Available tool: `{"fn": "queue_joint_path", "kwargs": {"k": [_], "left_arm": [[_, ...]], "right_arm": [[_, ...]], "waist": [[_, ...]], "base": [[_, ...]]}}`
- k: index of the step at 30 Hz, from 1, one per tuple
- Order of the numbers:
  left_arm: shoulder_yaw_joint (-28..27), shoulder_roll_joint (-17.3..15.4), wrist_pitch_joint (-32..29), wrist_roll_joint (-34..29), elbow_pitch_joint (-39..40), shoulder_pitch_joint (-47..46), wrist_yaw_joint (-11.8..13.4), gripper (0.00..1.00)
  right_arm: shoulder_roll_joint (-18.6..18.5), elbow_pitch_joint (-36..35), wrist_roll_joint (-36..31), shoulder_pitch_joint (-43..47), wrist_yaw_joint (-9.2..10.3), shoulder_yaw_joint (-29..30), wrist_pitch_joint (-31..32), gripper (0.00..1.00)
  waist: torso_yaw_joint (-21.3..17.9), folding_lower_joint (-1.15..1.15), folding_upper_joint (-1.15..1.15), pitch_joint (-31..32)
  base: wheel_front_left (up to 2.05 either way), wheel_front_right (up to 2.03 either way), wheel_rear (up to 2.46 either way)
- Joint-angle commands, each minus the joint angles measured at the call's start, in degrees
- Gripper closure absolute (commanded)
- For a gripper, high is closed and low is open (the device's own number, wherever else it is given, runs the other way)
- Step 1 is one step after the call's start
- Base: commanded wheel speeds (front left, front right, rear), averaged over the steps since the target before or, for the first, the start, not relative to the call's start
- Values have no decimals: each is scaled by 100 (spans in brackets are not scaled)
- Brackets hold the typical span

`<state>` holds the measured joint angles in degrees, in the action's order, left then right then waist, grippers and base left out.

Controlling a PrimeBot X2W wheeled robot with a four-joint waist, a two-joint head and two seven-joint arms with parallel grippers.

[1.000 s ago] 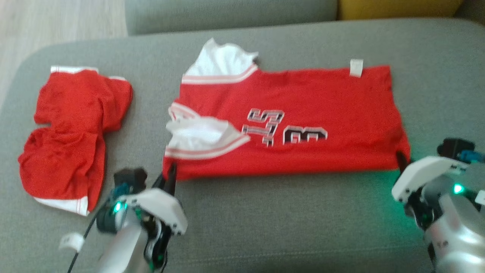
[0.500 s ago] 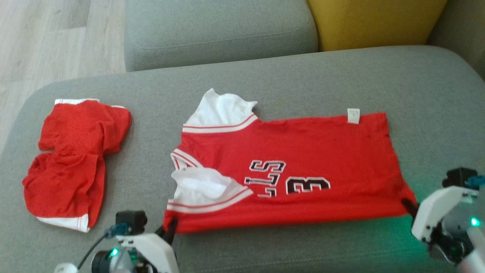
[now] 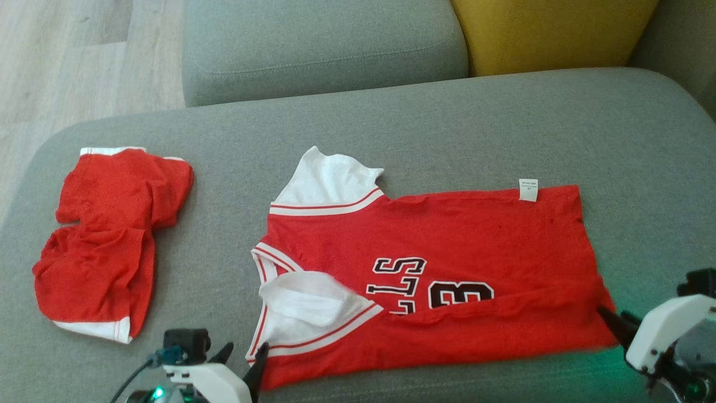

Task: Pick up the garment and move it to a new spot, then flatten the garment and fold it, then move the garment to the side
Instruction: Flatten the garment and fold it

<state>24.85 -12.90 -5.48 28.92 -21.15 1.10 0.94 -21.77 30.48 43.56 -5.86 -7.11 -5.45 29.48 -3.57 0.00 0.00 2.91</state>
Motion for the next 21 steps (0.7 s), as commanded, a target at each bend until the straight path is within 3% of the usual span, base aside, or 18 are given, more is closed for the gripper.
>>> {"fn": "queue_joint_path", "kwargs": {"k": [1,11,21], "left_arm": [[-277,-104,86,36,266,-231,57,0],[-790,173,1074,259,729,-511,253,0],[-994,385,1758,313,723,-1219,131,0]], "right_arm": [[-80,-336,37,-78,-37,47,-96,0],[189,-1289,-135,-39,-37,467,-949,0],[434,-1820,-981,-328,-37,262,-2347,0]], "waist": [[-8,0,0,5],[-94,0,0,-34],[-444,0,0,-284]], "base": [[0,0,0],[0,0,0],[0,0,0]]}}
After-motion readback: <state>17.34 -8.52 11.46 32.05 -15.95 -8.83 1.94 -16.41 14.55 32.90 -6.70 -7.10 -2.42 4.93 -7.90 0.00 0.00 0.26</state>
